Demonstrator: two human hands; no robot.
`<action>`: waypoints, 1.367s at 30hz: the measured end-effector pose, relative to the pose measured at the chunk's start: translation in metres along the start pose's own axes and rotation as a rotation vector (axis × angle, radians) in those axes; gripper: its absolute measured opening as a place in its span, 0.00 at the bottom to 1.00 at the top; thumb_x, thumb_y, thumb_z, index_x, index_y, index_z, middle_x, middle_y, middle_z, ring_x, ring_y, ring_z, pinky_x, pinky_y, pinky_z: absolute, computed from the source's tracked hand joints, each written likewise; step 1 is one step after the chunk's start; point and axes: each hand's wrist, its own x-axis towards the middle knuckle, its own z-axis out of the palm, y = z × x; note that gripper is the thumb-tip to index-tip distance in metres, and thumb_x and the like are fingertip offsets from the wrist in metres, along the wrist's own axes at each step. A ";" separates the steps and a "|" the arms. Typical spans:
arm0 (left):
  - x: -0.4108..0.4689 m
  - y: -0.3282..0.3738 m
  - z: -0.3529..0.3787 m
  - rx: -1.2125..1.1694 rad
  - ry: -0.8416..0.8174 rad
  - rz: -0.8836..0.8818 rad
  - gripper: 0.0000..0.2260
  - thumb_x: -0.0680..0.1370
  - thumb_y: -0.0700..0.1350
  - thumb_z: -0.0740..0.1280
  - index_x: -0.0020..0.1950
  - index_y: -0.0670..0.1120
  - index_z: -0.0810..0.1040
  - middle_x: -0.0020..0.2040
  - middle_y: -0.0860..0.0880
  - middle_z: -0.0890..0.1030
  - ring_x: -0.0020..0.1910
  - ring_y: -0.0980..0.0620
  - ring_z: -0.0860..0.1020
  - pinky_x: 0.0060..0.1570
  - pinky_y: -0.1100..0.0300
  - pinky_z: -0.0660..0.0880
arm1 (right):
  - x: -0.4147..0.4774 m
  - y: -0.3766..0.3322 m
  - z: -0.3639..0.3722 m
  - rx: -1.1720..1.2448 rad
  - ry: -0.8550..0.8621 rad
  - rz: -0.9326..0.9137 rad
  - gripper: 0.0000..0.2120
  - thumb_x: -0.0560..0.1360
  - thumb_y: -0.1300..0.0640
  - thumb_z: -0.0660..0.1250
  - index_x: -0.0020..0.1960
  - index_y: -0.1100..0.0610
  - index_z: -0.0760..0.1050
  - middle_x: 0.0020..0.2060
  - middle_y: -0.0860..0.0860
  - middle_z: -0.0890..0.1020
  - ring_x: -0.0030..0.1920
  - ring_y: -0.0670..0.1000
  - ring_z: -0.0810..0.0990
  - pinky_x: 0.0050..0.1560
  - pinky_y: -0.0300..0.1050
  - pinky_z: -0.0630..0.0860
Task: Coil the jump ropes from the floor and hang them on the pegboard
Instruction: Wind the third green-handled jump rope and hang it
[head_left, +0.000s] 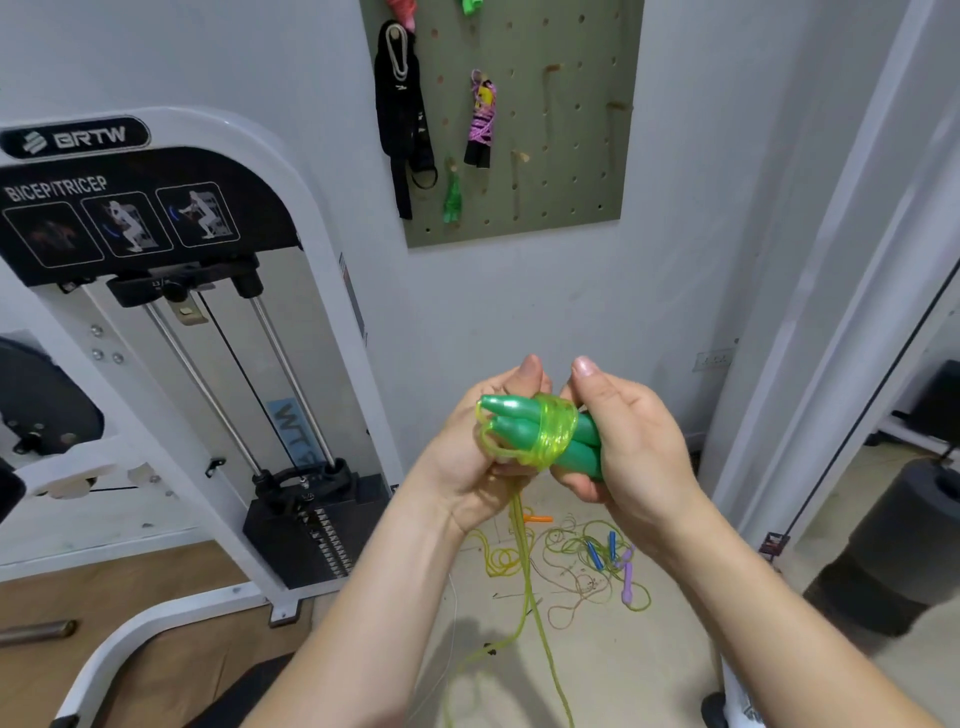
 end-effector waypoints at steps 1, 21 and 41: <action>-0.001 -0.001 0.001 -0.016 0.035 0.000 0.15 0.67 0.56 0.73 0.32 0.49 0.71 0.26 0.52 0.65 0.20 0.60 0.62 0.17 0.68 0.55 | -0.001 0.003 0.001 0.043 0.030 0.031 0.20 0.82 0.51 0.55 0.34 0.59 0.67 0.20 0.55 0.66 0.17 0.49 0.63 0.21 0.32 0.56; -0.038 -0.022 -0.002 1.411 0.468 0.594 0.08 0.77 0.46 0.64 0.49 0.49 0.82 0.30 0.54 0.77 0.30 0.54 0.73 0.31 0.57 0.71 | 0.020 0.024 -0.006 -0.194 0.536 -0.092 0.19 0.83 0.54 0.54 0.34 0.56 0.65 0.24 0.53 0.70 0.20 0.51 0.69 0.23 0.39 0.66; -0.029 0.040 -0.008 1.871 -0.018 0.752 0.16 0.72 0.58 0.64 0.39 0.48 0.84 0.29 0.50 0.78 0.28 0.49 0.74 0.28 0.59 0.71 | 0.016 -0.009 -0.014 -1.230 -0.222 -0.383 0.17 0.81 0.45 0.47 0.39 0.53 0.62 0.27 0.47 0.68 0.32 0.56 0.67 0.36 0.50 0.65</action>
